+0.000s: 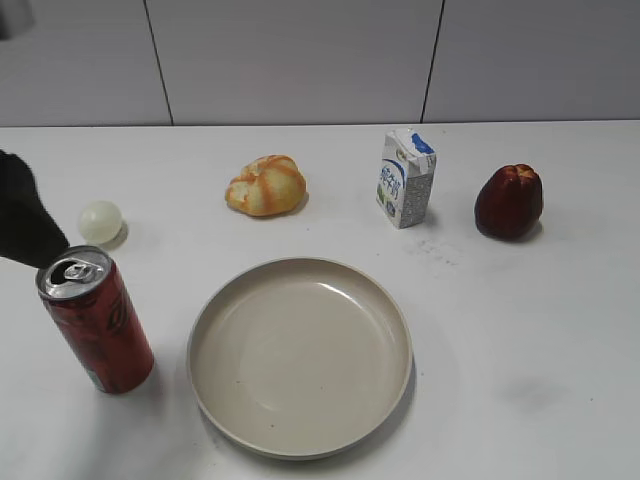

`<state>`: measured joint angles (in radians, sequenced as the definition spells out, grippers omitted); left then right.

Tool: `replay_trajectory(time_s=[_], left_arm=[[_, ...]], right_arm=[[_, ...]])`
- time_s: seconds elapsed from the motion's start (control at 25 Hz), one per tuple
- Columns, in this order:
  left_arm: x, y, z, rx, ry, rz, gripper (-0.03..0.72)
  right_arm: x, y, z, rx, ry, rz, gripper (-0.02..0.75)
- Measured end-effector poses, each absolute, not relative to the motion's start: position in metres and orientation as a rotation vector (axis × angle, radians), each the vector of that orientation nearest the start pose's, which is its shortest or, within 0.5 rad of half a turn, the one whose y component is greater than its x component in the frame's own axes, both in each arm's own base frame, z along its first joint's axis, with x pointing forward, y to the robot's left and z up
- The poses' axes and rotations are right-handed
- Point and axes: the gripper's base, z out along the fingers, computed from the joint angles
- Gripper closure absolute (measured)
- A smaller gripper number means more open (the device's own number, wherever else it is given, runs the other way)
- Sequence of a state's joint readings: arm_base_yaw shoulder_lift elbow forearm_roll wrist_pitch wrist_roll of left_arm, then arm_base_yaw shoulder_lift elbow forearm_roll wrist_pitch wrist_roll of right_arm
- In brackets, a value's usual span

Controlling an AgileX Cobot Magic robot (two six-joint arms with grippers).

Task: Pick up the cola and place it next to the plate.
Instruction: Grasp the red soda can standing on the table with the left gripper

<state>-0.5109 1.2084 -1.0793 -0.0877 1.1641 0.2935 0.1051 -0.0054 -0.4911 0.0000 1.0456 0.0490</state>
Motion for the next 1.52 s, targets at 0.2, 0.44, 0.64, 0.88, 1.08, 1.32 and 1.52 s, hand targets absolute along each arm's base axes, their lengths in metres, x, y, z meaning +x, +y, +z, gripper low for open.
replay_trajectory(time_s=[0.2,0.44,0.64,0.88,1.08,1.32,1.52], left_arm=[[0.224,-0.140,0.290,1.126,2.769,-0.204,0.052],[0.240,-0.148,0.266,1.121,2.837,-0.188,0.052],[0.244,-0.147,0.264,1.114,2.823,-0.132,0.052],[0.245,-0.147,0.264,1.111,2.824,-0.131,0.052],[0.248,-0.148,0.257,1.116,2.844,-0.124,0.052],[0.252,-0.149,0.252,1.114,2.846,-0.105,0.052],[0.251,-0.147,0.252,1.123,2.858,-0.079,0.052]], right_arm=[[-0.004,0.000,0.276,-0.057,2.033,0.097,0.163],[-0.004,0.000,0.276,-0.057,2.033,0.097,0.163],[-0.004,0.000,0.276,-0.057,2.033,0.097,0.163],[-0.004,0.000,0.276,-0.057,2.033,0.097,0.163],[-0.004,0.000,0.276,-0.057,2.033,0.097,0.163],[-0.004,0.000,0.276,-0.057,2.033,0.097,0.163],[-0.004,0.000,0.276,-0.057,2.033,0.097,0.163]])
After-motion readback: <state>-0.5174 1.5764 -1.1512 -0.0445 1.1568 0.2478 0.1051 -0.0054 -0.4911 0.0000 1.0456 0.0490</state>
